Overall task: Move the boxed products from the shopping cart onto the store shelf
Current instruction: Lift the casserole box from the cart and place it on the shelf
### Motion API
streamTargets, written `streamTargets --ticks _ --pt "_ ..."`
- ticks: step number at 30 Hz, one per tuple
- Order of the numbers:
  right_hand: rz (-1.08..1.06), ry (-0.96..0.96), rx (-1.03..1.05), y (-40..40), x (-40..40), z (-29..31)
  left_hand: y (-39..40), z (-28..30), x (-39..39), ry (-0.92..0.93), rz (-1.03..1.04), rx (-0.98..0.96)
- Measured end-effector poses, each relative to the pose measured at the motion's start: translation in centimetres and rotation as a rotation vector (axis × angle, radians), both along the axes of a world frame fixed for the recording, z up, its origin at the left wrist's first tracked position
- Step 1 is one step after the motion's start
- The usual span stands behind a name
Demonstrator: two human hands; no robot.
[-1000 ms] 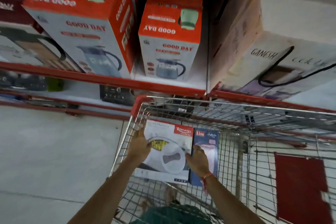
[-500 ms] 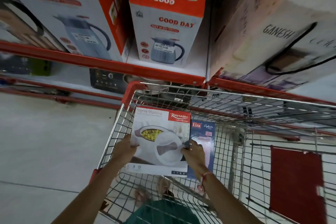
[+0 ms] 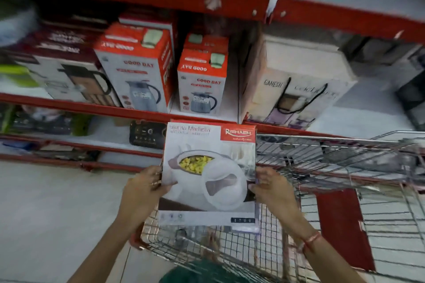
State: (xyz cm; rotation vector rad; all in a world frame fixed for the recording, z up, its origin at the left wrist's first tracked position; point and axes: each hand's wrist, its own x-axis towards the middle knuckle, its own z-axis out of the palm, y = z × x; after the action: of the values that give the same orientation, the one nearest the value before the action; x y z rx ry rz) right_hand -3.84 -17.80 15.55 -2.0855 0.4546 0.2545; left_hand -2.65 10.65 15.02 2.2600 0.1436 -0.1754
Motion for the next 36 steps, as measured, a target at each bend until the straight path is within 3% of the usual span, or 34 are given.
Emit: streamTargets --ticks 7,18,24,36 --pt "-0.028 -0.230 0.021 0.8 0.9 6.0 1.6 5.3 2.1 -0.086 0.017 -0.273" --pt "-0.062 -0.742 0.083 1.9 10.5 20.0 1.9 19.4 13.3 -0.542 0.005 -0.416" --pt "-0.140 -0.856 0.022 1.8 18.2 25.4 1.2 25.1 21.8 -0.614 0.002 -0.476" --pt "-0.113 -0.885 -0.091 0.5 26.8 30.5 0.2 31.1 29.4 -0.687 -0.027 -0.319"
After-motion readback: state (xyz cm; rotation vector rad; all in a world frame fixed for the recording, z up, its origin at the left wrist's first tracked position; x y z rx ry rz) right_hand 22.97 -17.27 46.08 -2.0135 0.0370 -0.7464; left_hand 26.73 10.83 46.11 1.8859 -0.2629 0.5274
